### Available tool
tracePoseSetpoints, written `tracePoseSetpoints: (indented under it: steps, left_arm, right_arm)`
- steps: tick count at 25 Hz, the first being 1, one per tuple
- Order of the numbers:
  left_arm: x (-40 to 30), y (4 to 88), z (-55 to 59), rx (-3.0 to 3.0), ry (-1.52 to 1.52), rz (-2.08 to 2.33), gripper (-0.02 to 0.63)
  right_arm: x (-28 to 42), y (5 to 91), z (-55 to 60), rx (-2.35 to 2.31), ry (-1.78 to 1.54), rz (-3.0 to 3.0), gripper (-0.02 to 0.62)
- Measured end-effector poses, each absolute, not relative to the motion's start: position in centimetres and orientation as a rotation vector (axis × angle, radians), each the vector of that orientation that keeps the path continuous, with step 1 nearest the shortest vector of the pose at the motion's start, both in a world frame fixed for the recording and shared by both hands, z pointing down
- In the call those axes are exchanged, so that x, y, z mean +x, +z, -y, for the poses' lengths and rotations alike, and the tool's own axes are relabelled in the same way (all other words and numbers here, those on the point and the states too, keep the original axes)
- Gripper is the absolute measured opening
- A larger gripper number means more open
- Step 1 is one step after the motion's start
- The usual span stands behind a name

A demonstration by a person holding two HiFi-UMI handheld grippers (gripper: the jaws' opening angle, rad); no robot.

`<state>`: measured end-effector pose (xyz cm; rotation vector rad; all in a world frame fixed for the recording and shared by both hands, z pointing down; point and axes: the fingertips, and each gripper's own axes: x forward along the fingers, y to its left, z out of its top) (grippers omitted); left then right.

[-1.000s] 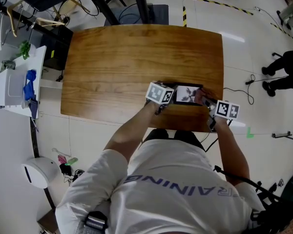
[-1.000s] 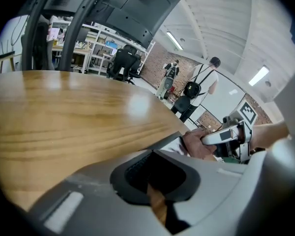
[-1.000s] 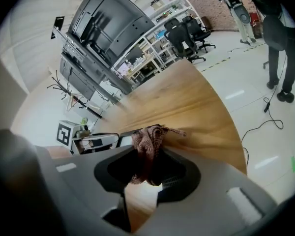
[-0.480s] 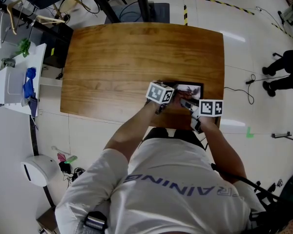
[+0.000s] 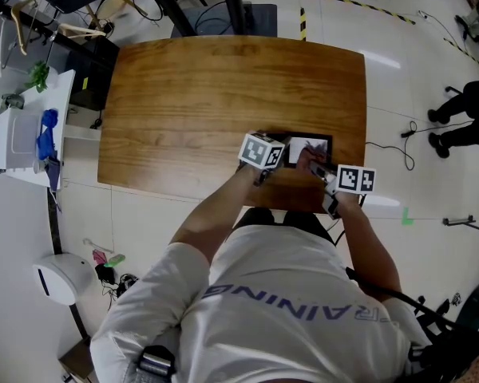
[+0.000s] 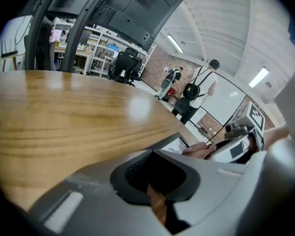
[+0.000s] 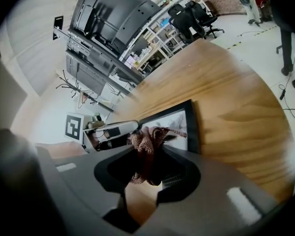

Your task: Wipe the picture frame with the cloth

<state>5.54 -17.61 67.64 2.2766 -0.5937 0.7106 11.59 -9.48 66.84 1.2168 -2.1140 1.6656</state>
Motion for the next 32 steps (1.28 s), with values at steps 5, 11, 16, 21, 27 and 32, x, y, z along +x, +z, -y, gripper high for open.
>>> tracePoseSetpoints:
  steps: [5, 11, 16, 21, 27, 32]
  left_arm:
    - [5.9, 67.8, 17.8, 2.286, 0.712, 0.584, 0.006]
    - [3.3, 68.7, 18.3, 2.278, 0.74, 0.645, 0.006]
    - [5.2, 68.5, 17.5, 2.295, 0.745, 0.612, 0.006]
    - [4.1, 65.3, 18.6, 2.33, 0.638, 0.744, 0.006]
    - [2.3, 53.1, 20.6, 2.466, 0.316, 0.919, 0.006]
    - [-0.6, 43.4, 21.0, 2.584, 0.107, 1.082, 0.006]
  right_arm:
    - [15.8, 66.9, 8.6, 1.339, 1.662, 2.081, 0.12]
    - [17.5, 68.2, 8.8, 1.442, 1.712, 2.073, 0.12]
    - [19.4, 66.2, 7.9, 1.557, 1.798, 2.12, 0.12]
    - [20.2, 61.2, 10.8, 1.636, 1.689, 2.335, 0.12]
    - [22.5, 51.1, 14.4, 1.729, 1.141, 2.579, 0.118]
    - [22.5, 43.7, 15.8, 1.714, 0.677, 2.683, 0.115]
